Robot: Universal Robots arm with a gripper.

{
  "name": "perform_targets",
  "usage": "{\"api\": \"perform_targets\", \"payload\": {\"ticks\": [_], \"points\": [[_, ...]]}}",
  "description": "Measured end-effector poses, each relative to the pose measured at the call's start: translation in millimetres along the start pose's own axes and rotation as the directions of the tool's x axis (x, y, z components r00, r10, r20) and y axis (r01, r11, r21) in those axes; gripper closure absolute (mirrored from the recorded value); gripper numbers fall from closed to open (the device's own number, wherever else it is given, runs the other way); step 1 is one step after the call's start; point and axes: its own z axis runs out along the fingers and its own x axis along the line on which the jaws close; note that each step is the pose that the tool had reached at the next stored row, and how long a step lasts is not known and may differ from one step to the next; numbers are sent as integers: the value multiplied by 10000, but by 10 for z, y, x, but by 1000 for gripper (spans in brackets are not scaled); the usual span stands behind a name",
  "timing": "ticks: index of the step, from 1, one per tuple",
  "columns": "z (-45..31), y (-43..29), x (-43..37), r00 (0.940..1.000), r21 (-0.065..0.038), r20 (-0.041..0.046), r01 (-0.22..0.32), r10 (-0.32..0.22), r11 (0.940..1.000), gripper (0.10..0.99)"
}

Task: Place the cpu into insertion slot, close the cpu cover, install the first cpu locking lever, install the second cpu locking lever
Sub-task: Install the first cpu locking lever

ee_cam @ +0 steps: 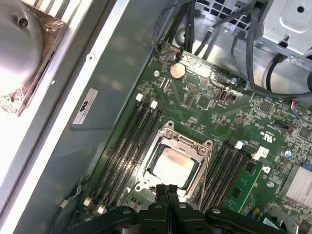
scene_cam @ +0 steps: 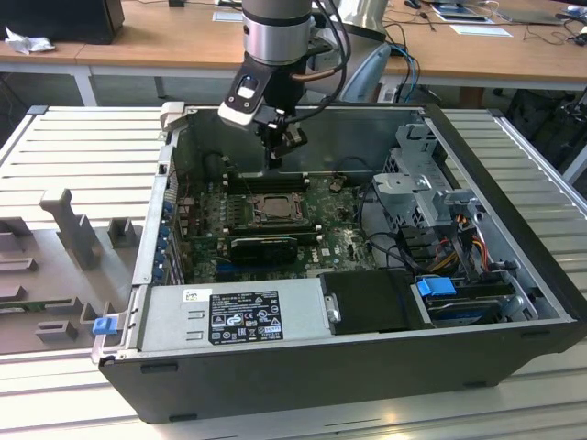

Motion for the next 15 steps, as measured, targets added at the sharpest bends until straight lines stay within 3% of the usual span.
{"api": "perform_targets", "payload": {"ticks": [6,15], "points": [[0,0,0,9979,33,-34,653,-653,9979,980],[0,0,0,9868,80,-86,1620,-1619,9868,980]]}}
